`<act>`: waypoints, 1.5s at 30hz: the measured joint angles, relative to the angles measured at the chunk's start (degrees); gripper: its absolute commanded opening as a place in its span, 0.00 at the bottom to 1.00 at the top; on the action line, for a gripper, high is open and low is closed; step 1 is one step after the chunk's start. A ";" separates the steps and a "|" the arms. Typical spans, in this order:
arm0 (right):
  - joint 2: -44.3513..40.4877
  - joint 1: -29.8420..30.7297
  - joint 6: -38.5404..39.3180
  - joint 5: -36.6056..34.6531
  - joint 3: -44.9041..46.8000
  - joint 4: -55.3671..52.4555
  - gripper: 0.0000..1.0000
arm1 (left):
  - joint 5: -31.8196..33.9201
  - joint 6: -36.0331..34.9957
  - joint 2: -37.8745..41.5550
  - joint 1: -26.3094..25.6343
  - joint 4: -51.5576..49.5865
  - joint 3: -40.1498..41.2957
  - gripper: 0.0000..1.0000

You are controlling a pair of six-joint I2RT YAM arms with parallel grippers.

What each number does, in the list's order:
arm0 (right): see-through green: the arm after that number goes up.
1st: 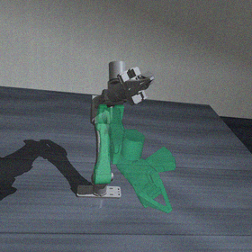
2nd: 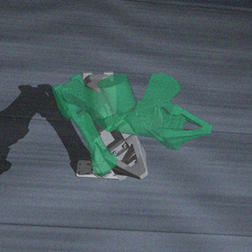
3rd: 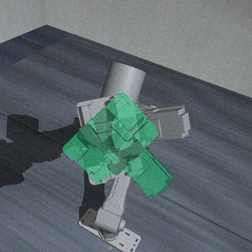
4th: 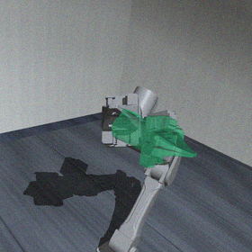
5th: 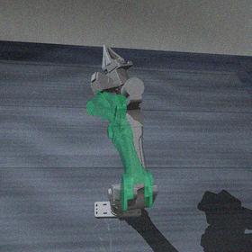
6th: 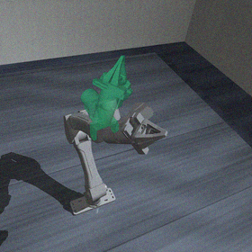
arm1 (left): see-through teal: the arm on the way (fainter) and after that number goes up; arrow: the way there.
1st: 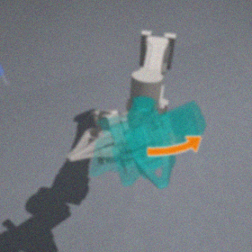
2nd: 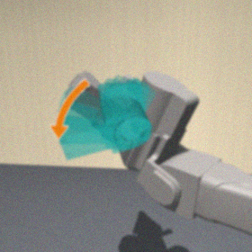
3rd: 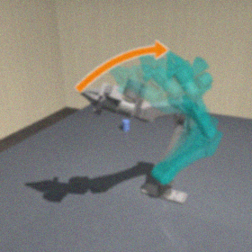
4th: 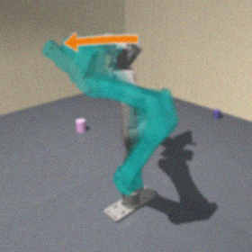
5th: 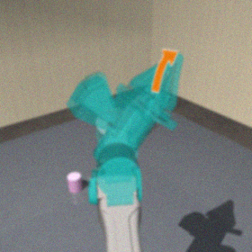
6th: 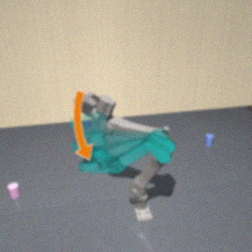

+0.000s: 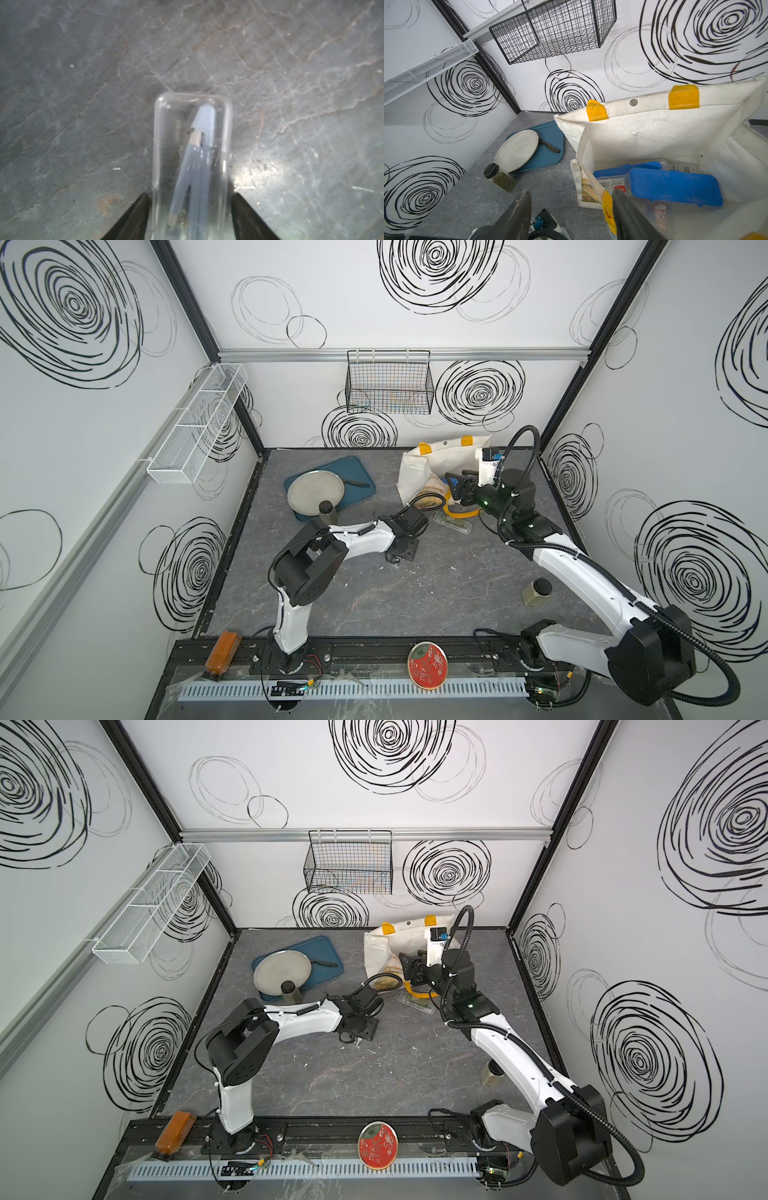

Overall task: Put the compass set into the canvas bag
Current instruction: Pick up the compass set at the center of the board, then place the compass set in the canvas bag.

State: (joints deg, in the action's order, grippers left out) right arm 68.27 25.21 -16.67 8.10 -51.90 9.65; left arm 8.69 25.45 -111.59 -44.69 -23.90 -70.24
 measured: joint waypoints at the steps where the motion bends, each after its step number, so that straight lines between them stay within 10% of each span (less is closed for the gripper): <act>1: -0.02 0.00 0.00 0.09 0.09 0.22 0.65 | 0.04 0.11 0.00 0.13 0.00 -0.04 0.56; 19: 2.97 0.00 0.02 4.37 0.09 1.68 0.65 | 4.20 0.70 10.64 0.24 7.65 10.69 0.43; 32: 9.51 0.35 -1.36 14.29 -5.66 1.81 0.64 | 6.21 -0.17 34.60 0.24 34.86 29.64 0.44; 45: 19.30 7.58 -5.18 24.11 -10.64 4.37 0.62 | 4.83 -0.20 36.63 0.24 54.03 33.27 0.45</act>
State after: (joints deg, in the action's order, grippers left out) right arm 87.57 32.80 -21.85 32.21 -62.54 14.02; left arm 13.52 25.26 -74.96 -44.45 30.13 -36.97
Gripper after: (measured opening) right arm 0.622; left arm 0.488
